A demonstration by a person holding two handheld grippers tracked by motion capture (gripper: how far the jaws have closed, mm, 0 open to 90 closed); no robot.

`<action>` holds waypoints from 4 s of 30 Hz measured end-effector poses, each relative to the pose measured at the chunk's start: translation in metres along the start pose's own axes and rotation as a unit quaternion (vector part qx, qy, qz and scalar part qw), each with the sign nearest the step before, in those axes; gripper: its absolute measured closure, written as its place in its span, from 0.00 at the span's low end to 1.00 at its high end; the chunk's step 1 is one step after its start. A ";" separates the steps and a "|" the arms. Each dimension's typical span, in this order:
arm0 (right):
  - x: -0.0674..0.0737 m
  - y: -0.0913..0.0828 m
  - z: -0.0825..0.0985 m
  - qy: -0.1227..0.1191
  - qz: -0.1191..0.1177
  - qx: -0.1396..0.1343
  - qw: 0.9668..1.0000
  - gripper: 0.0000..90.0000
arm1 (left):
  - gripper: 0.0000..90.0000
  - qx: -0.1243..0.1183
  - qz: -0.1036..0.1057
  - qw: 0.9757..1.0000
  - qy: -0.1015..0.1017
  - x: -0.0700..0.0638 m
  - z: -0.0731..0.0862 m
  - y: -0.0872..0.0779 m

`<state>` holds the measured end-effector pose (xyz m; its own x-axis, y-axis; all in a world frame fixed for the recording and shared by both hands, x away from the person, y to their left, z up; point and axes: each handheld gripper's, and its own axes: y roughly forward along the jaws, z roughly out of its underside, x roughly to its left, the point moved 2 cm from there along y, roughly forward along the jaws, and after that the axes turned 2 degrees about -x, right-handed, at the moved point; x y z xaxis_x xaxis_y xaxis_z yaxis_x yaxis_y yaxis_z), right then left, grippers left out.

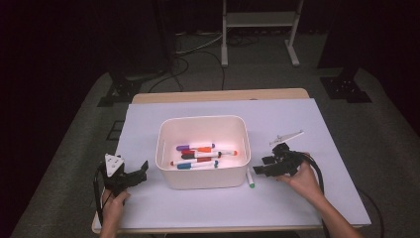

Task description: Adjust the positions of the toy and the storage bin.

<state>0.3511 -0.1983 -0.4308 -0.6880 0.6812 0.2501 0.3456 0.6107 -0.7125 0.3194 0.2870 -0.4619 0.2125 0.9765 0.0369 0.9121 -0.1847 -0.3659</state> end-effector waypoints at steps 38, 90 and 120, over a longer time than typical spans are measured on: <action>-0.029 0.008 0.016 0.010 0.127 0.026 0.991 0.52 | 0.00 0.001 0.001 1.000 0.000 0.000 0.000 0.000; 0.008 -0.093 -0.058 -0.023 0.032 -0.037 0.999 0.84 | 0.00 0.003 0.000 1.000 -0.002 0.001 0.000 0.000; 0.112 -0.034 -0.142 -0.164 -0.113 0.002 0.980 0.84 | 0.00 0.000 0.003 1.000 0.005 0.000 0.000 -0.001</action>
<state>0.3533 -0.0856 -0.2860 -0.9153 0.3612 0.1784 0.1581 0.7293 -0.6657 0.3186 0.2871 -0.4616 0.2214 0.9742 0.0435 0.9110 -0.1908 -0.3657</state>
